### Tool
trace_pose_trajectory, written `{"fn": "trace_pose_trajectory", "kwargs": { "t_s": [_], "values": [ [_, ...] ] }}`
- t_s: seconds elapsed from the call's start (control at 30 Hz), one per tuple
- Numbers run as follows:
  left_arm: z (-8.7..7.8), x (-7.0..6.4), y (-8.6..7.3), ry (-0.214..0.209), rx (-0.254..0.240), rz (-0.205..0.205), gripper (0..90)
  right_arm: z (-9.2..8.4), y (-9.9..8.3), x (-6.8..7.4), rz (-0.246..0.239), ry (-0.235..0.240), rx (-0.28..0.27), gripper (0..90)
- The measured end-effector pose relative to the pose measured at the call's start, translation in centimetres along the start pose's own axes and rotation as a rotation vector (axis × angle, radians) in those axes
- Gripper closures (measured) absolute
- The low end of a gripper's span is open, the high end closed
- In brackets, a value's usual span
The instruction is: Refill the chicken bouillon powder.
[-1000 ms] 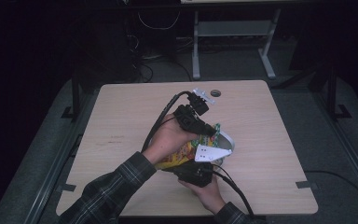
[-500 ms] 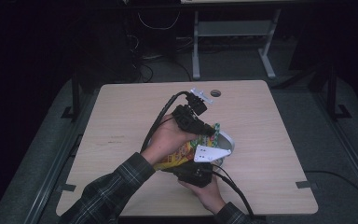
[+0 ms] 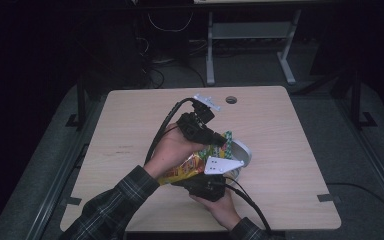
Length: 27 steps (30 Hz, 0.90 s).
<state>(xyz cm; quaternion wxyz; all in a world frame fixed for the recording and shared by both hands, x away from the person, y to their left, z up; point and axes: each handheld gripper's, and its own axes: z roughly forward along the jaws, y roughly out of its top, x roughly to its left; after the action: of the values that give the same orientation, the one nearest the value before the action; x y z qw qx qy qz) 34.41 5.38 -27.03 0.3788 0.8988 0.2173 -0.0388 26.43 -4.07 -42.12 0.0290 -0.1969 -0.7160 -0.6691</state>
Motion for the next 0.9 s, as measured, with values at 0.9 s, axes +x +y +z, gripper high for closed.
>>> {"fn": "trace_pose_trajectory", "kwargs": {
  "t_s": [0.9],
  "values": [
    [-5.5, 0.5, -2.8, -0.052, -0.132, 0.012, 88.7, 0.6, -0.6, -0.1, 0.003, -0.026, 0.039, 90.0]
  ]
}}
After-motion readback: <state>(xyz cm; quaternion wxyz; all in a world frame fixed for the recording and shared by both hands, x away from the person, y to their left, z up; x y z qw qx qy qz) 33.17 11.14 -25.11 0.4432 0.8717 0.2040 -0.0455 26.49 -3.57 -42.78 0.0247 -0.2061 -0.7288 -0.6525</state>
